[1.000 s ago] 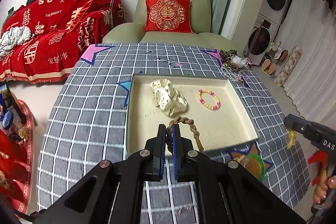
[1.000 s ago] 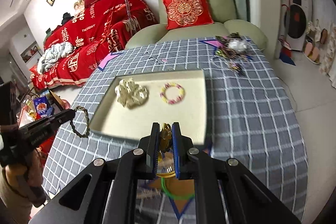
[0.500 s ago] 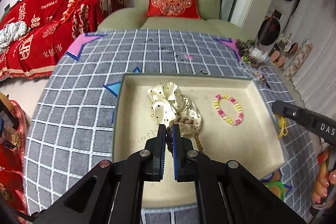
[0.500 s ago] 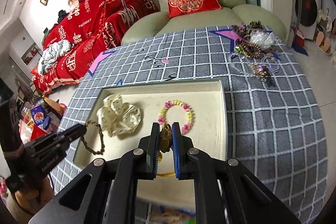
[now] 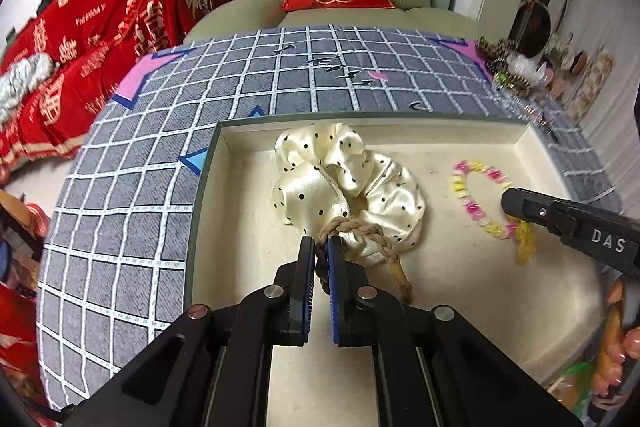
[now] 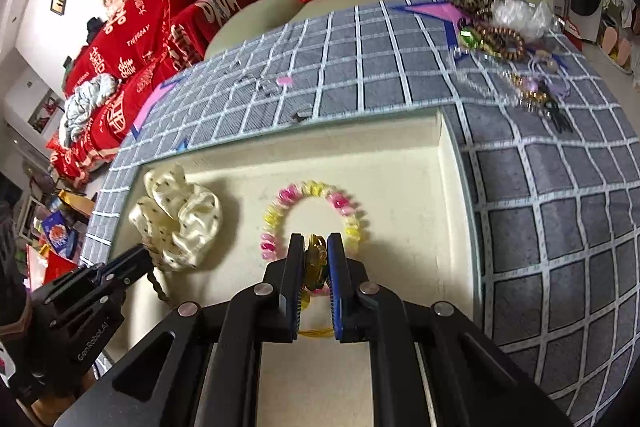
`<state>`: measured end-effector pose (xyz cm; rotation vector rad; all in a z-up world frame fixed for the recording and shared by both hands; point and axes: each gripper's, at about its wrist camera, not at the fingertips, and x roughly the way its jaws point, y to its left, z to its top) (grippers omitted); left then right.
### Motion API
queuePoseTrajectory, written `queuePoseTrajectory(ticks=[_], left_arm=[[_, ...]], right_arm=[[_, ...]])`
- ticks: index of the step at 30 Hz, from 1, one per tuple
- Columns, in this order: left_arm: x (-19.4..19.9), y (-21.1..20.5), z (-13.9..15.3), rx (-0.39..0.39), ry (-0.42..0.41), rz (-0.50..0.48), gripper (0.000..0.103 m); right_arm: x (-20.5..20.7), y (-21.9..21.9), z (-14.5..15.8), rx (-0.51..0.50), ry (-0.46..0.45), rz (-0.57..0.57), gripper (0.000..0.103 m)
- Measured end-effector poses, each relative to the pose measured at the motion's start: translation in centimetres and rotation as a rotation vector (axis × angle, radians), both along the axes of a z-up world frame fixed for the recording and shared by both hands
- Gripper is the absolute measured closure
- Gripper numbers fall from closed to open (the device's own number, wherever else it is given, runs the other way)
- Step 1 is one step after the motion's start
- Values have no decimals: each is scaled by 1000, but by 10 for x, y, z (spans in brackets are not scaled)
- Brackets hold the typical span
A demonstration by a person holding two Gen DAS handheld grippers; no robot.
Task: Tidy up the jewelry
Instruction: 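Carry both items into the tray and open both grippers beside the scrunchie and beaded bracelet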
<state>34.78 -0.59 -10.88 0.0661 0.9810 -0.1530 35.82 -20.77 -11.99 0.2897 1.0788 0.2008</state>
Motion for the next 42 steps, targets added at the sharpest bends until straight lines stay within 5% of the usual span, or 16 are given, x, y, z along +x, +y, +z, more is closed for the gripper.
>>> queuePoseTrajectory(ticks=[4,9,25,34,35,36,37,42], left_arm=[[0,-4,-6,47,5,-1,89],[-5,-6,2,69,-20,1,89],[-21,1,29,45,-68,23,89],[-21,2,25,6,-21,23,88],[-21,3,24,2,-17,26,82],[-22,3,24,-1,-14,26,63],[-22,3,24,-4,-8,27,0],[-26,3,30,9,-59,39,0]], right_arm=[[1,0,-3,-1,-4,1,88],[1,1,3,-5,-9,4,48],[-23,-12,37,25,-56,-16,48],[-43,-21,50,34,-65,-46,28],[-46,-22,51,34,-70,-47,26],[-47,-22,53,34,-75,-45,26],[-48,-22,54,31,-78,-43,26],[-53,-24,61,30,-96,-48,22]])
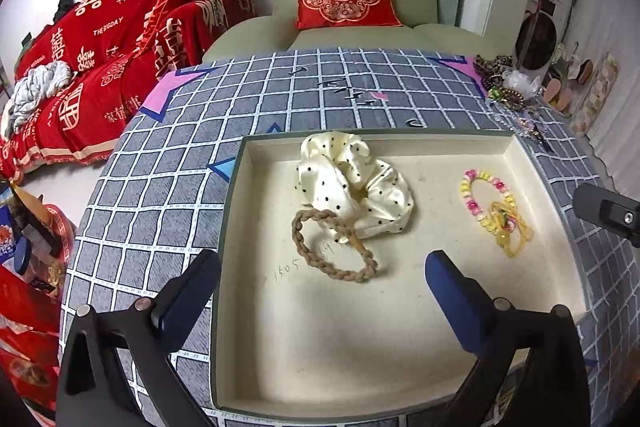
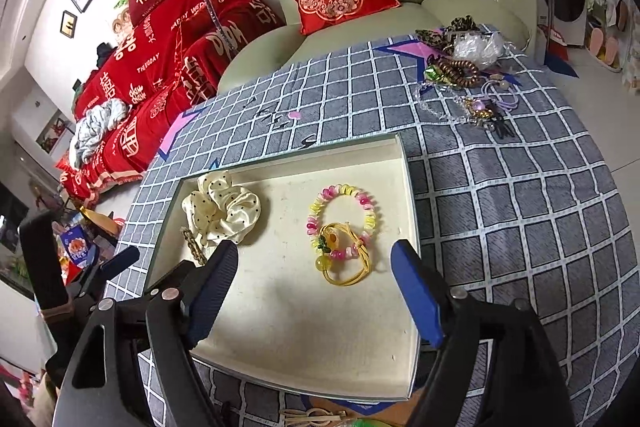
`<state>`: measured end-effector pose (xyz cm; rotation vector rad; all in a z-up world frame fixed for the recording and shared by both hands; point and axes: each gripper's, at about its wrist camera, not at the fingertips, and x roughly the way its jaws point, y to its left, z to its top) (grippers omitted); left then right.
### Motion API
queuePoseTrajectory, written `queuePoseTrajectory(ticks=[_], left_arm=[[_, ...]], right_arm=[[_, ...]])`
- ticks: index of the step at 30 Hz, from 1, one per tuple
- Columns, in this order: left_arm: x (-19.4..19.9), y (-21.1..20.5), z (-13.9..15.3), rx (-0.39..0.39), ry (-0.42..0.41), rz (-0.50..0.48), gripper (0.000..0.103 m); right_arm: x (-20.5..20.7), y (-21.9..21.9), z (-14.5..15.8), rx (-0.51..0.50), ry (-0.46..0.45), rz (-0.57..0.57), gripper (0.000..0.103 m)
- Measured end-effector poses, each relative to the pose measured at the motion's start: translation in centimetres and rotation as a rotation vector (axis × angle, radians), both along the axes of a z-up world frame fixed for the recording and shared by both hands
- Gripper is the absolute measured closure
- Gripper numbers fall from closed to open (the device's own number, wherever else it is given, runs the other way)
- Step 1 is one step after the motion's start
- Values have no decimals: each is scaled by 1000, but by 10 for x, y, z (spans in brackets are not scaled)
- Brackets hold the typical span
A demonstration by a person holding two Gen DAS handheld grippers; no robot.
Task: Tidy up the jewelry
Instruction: 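Carry both items into the tray and open both grippers beside the scrunchie and beaded bracelet, then withdraw both grippers from the tray toward the clips and green bangle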
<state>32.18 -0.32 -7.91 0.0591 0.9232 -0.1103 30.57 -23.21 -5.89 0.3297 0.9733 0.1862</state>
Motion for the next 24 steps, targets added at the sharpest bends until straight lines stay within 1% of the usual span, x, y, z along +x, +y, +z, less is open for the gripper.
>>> queuePoseTrajectory(ticks=[2,3,4,8,9,10,11,13,15,17,20,24], left_arm=[[-2,0,1,16,-13,14,0],[-4,1,3,22,-18,17,0],[-6,1,4,26,-22,19,0],[-21,2,12,37,-37,13,0],[-27,3,15,37,-42,10,0],[-35,4,16,31,-47,8,0],[-40,7,19,26,-48,7,0],[-56,10,20,16,-48,-1,0],[-70,13,20,7,-36,-21,0],[-83,16,20,-8,-29,-26,0],[-105,21,19,-49,-10,-34,0],[-132,22,16,-38,-14,-35,0]], right_arm=[[-1,-1,1,1,0,-5,20],[-1,-1,1,3,0,-6,15],[-2,-2,2,4,-3,-7,13],[-11,-4,7,13,-17,-9,13],[-14,-4,9,14,-20,-8,11],[-18,-4,11,12,-26,-8,8],[-22,-3,13,6,-34,-7,0],[-34,-3,19,-2,-61,-2,0],[-42,-1,22,2,-66,7,0],[-52,-1,22,10,-52,18,0],[-67,-2,22,21,-8,27,0],[-90,-6,21,42,15,26,0]])
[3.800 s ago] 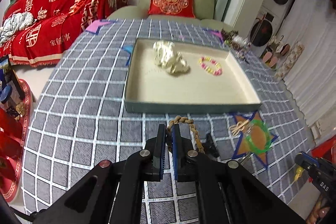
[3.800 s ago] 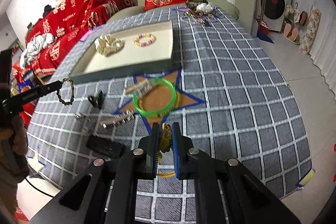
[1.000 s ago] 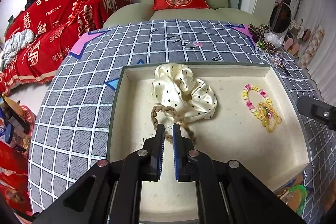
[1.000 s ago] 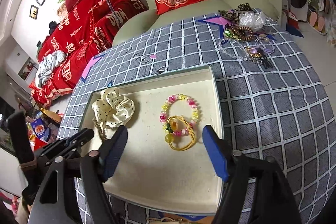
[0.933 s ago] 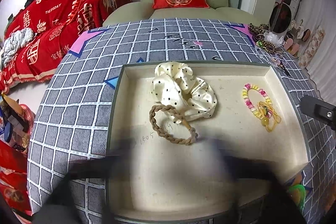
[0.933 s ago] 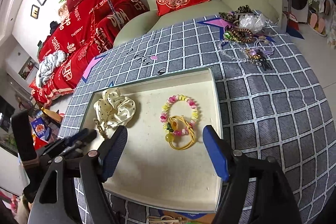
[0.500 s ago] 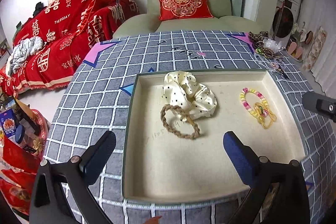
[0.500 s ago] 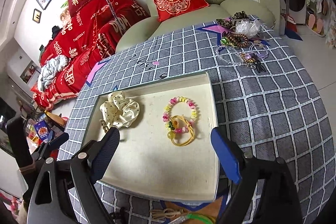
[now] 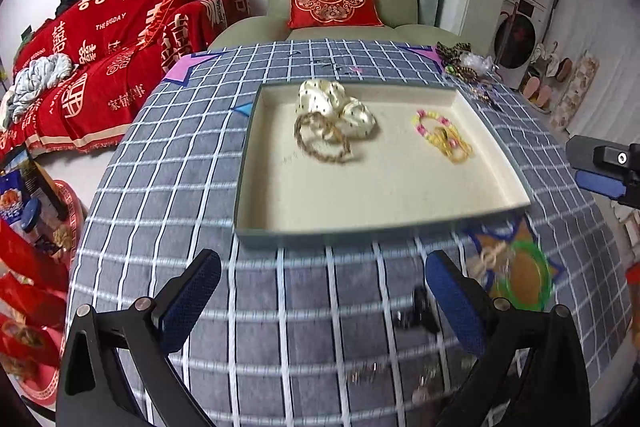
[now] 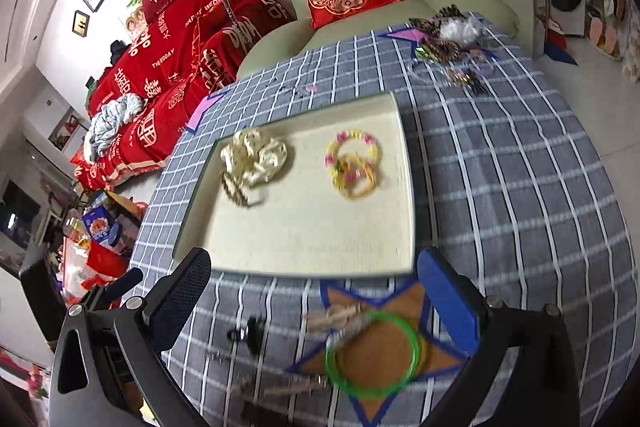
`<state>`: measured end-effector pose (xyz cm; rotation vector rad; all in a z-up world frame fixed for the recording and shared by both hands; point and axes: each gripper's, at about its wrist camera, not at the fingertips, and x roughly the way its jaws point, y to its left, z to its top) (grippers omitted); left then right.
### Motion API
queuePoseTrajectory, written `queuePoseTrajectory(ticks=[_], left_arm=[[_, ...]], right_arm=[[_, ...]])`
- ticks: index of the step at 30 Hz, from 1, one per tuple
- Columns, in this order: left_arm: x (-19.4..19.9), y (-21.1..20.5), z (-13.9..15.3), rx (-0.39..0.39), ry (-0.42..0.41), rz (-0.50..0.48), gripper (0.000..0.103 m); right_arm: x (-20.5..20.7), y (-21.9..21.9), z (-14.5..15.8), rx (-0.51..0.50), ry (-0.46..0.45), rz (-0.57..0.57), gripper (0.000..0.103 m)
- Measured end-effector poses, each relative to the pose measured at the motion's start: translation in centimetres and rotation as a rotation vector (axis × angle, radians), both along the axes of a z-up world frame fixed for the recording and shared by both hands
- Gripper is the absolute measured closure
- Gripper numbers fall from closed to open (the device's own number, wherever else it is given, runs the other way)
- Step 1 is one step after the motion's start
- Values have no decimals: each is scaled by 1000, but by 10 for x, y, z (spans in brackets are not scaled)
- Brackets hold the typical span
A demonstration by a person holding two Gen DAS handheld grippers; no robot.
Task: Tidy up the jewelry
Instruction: 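Withdraw both grippers from the tray toward the clips and green bangle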
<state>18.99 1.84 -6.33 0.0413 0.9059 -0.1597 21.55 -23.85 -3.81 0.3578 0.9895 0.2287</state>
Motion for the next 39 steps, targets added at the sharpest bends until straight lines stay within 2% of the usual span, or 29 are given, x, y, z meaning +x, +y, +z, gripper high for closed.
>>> queuePoseTrajectory(ticks=[8,18,24,33,35,39], left_arm=[[-35,-8,-13,12,18,-27,0],[-42,-21,-32,21,72,-15,0],[-36,-32,-35,12,75,-23,0],[-23,-46,-41,48,75,-28,0],[-20,-48,-44,63,85,-27,8],[-13,-50,-51,70,102,-26,8]], right_arm=[[-46,-11,-17,-41,55,-18,0],[-79,-28,-54,-44,150,-72,0],[-78,-35,-56,-97,151,-108,0],[-61,-32,-66,-203,162,-115,0],[-56,-31,-70,-215,171,-111,0],[-50,-27,-75,-240,176,-99,1]])
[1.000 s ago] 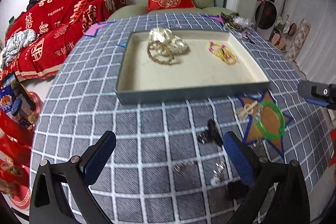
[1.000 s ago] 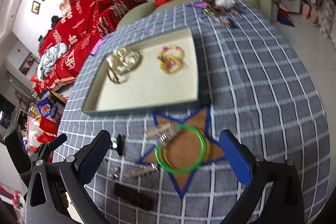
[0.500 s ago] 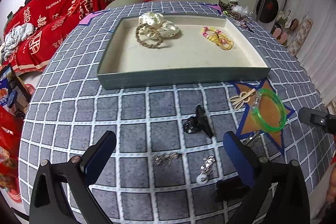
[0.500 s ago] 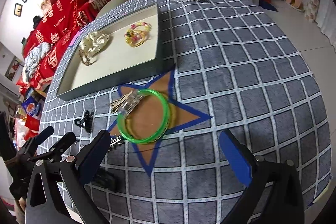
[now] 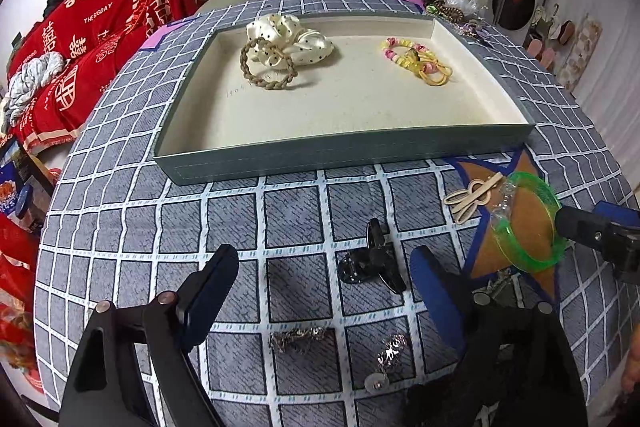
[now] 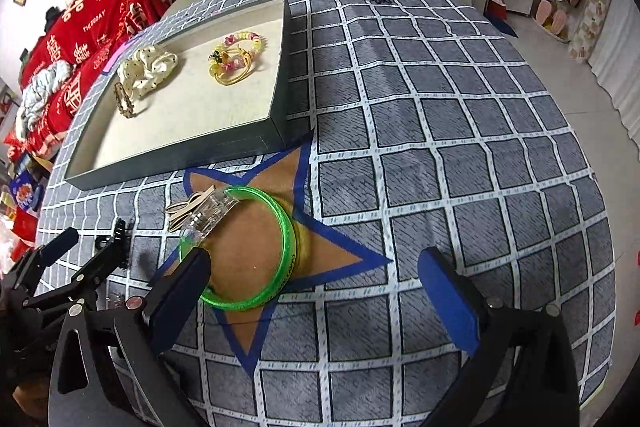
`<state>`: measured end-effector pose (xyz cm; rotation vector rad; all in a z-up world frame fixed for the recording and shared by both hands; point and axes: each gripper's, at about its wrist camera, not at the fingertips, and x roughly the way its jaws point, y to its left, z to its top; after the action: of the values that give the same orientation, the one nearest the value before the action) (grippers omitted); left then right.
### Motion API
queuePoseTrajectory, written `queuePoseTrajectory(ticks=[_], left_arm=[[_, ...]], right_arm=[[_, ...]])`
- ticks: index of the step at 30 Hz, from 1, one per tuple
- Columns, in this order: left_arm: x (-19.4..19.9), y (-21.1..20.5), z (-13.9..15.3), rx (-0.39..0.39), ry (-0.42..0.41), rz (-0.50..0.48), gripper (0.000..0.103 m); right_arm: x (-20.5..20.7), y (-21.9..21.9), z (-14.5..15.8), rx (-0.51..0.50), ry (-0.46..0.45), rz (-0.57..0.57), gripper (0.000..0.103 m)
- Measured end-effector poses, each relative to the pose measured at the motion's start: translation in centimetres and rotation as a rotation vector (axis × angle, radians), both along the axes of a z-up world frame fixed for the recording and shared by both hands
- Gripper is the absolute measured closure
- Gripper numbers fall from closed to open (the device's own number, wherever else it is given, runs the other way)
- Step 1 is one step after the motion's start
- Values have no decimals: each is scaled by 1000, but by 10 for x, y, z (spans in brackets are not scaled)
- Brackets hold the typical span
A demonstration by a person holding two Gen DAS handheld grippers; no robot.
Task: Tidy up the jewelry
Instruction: 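Withdraw both grippers from the tray toward the clips and green bangle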
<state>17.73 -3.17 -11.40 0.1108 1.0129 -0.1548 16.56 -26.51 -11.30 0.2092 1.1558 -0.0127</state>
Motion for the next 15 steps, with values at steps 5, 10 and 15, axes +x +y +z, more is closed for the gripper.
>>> queuePoseTrajectory(ticks=[5,10,15], left_arm=[[4,-2,-5,13,13,-12,17],[4,-5,-9,26,23,-21,17],[3,-10,-7,25,24,-43,27]], right_arm=[[5,6,-6,-25,18,18,11],[7,15,-7,-93,18,44,26],[7,26,-9,-170,23,79,28]])
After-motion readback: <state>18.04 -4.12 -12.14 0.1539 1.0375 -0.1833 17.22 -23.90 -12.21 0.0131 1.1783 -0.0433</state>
